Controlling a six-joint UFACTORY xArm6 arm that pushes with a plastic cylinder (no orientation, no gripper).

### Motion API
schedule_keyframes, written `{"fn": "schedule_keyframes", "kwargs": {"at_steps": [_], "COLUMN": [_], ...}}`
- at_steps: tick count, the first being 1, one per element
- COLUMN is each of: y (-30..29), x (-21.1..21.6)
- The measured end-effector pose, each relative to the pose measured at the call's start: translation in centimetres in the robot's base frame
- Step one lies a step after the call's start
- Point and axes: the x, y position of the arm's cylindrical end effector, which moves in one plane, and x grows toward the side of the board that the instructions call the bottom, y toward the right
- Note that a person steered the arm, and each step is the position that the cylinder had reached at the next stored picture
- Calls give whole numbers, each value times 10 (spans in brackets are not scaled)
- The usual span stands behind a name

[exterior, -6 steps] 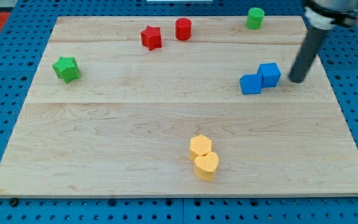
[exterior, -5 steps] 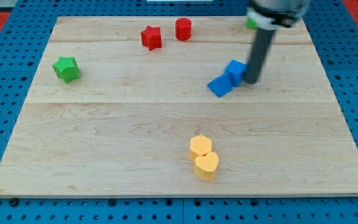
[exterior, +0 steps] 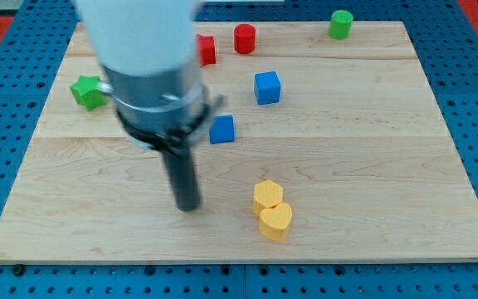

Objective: Move the yellow hexagon right and up

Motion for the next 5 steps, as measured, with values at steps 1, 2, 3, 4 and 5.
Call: {"fn": "schedule_keyframes", "kwargs": {"at_steps": [1,2,3,4,5], "y": [39,52,97,155,190], "x": [5,-3,-7,-12,-12]}}
